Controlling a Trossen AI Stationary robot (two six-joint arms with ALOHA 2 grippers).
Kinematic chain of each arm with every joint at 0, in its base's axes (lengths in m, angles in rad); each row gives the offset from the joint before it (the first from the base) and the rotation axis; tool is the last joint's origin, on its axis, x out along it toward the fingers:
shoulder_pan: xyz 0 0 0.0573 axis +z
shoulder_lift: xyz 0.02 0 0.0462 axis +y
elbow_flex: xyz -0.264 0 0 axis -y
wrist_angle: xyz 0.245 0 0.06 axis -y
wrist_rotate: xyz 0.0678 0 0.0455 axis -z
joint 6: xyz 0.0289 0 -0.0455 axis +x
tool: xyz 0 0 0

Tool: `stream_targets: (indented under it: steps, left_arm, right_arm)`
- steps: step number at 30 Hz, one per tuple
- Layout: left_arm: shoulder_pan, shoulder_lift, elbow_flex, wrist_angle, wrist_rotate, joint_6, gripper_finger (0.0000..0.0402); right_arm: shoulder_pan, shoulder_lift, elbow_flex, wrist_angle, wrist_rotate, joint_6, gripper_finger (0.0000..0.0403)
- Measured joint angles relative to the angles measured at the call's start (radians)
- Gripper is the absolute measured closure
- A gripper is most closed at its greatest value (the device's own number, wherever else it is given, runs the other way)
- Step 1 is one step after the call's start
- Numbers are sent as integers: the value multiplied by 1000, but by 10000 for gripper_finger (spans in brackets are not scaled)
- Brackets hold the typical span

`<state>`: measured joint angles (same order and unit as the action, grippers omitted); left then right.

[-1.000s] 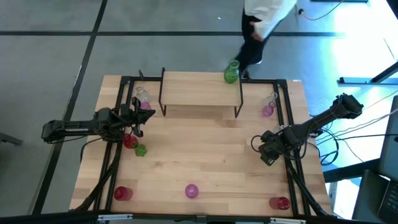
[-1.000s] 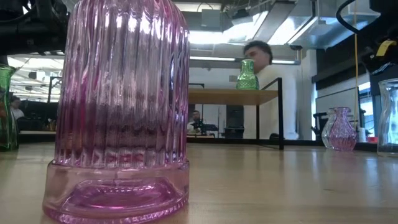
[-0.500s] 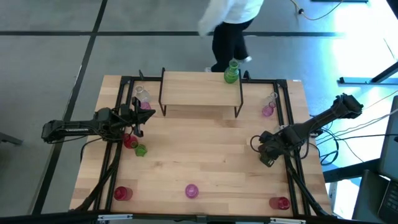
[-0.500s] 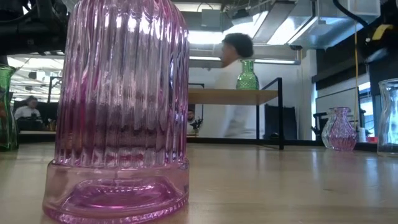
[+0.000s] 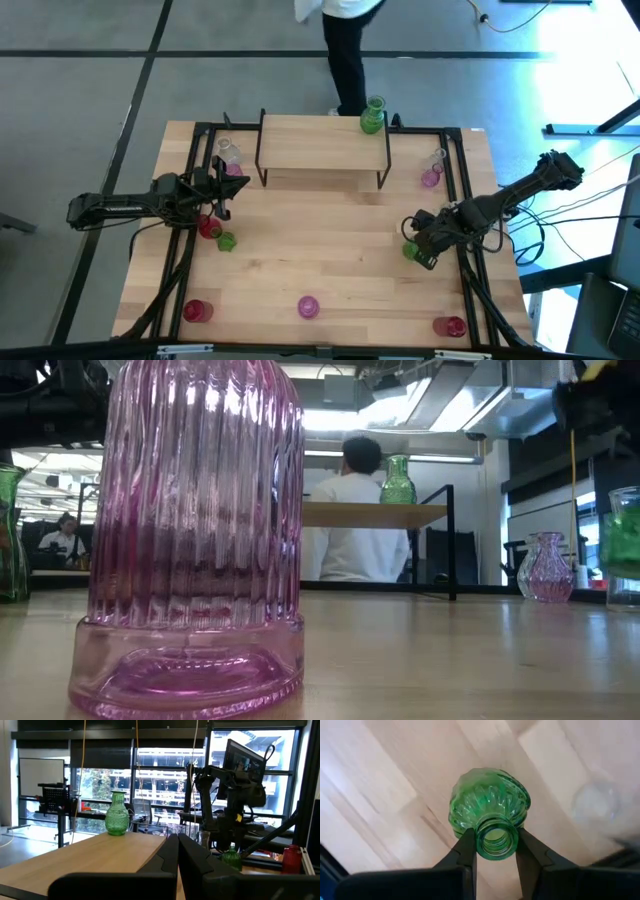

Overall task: Sort vases onto shelf
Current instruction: Put the right green vase on the shelf aligned with the other green vase

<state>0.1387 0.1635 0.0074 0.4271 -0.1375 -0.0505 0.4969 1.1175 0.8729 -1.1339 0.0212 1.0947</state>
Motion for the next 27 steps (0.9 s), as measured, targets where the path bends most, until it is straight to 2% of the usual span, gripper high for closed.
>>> stream_targets:
  steps: [5,10,27]
  left_arm:
    - [0,0,0,0,0,0,401]
    - [0,0,0,0,-1,0,401]
    - [0,0,0,0,-3,0,401]
  right_arm:
    - [-2,9,76,-3,61,-54,332]
    - [-48,77,199,-64,104,-158,331]
    - [-386,394,776,-292,227,-704,330]
